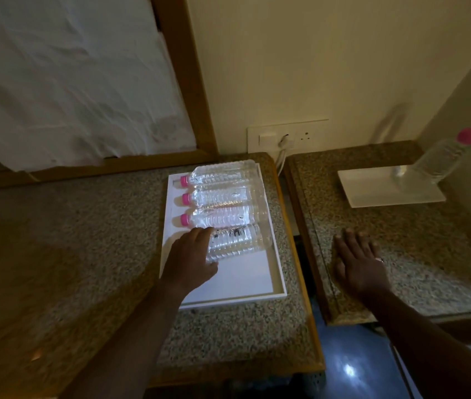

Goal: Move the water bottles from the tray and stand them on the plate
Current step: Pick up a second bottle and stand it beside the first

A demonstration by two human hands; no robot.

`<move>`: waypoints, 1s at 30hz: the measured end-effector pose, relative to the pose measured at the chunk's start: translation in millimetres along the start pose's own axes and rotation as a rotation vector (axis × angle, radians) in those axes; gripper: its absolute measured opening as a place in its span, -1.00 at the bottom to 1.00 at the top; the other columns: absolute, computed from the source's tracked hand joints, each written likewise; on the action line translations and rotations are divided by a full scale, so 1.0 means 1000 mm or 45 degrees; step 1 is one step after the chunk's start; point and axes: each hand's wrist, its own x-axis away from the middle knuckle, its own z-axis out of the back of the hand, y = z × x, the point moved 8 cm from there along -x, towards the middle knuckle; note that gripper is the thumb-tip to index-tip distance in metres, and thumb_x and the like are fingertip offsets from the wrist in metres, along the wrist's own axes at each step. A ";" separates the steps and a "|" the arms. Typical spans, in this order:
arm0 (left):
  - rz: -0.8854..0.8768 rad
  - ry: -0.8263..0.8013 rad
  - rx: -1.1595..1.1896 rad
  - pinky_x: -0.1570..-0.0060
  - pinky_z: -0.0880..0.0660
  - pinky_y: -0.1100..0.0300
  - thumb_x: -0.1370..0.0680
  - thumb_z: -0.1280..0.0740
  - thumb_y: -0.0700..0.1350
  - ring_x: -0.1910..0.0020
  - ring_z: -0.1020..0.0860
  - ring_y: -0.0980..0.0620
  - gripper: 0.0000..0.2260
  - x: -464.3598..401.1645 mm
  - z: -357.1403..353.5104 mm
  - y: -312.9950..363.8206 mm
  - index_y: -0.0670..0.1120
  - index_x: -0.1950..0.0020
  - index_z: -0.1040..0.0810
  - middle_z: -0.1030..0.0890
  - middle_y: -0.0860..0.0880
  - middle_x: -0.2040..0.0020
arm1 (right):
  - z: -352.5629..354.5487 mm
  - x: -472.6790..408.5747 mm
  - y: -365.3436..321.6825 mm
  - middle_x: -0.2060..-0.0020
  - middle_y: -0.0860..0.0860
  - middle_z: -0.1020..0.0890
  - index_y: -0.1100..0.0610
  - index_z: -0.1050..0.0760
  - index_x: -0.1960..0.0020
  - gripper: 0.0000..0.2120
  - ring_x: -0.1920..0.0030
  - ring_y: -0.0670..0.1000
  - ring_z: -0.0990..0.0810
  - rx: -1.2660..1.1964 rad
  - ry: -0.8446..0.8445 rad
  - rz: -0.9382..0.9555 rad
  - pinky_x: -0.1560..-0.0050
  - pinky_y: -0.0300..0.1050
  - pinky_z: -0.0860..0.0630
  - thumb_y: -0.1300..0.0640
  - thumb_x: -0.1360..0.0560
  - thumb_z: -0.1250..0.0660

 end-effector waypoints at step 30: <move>0.054 0.248 1.038 0.01 -0.48 0.21 -0.20 -0.61 0.17 -0.02 -0.53 0.19 -0.40 -0.036 0.044 0.073 0.21 -0.16 -0.46 -0.57 0.23 -0.01 | -0.006 0.000 0.002 -0.50 0.22 -0.28 0.17 -0.28 -0.50 -0.38 -0.50 0.30 -0.16 0.000 0.010 -0.011 -0.42 0.35 -0.10 -0.08 -0.52 0.01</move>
